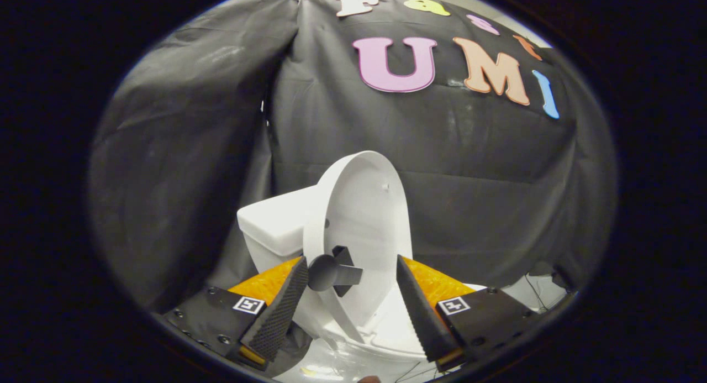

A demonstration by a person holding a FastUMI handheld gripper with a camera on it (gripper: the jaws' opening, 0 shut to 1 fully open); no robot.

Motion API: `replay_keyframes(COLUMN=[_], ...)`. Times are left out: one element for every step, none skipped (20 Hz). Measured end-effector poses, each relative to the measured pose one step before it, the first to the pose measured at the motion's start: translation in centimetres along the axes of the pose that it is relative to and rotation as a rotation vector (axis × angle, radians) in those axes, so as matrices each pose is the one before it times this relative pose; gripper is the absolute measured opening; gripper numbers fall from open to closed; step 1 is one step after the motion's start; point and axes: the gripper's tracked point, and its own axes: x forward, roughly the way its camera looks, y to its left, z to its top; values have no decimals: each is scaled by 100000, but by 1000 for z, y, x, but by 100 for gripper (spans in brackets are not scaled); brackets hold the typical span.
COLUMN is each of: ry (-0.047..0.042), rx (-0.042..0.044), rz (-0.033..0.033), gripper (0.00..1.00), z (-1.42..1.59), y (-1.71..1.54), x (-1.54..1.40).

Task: Open the toilet lid.

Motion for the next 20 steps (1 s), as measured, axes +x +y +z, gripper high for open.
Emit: replay_keyframes(ry=[-1344,-1033,-1146,-1087,-717,-1140,-907,-733,-988,-684,-782,-988,-980,-706,-784,-943,-981,-1099,-983,-541], rx=[1152,1606,1639,951,379,449,450,410,476,508,667,926,842,444,-131,-858,-651,22,549,721], rz=[-1638,-1374,-776,-884,-1450,-846,-967,-963,-752,-1018,-1011,-726,-638,-446,-540,-1159,-1363,-548,-92,-474], gripper=[99,99,99,99,99,99,99,99,99,99,99,99,99,99,99,99,99,99,99,99], z=[310,355,231,334,212,272,19,117,75,135,-80,144,30,102,106,262,194,191,-38,57], y=[-841,-767,-662,-755,-881,-763,-759,-817,-792,-800,-879,-815,-766,-735,-758,-895,-1012,-844,-598,-699], x=[-425,-489,-348,-456,-348,-449,-318,-503,-478,-373,-392,-375,-364,-458,-430,-315,-250,-327,-399,-243])
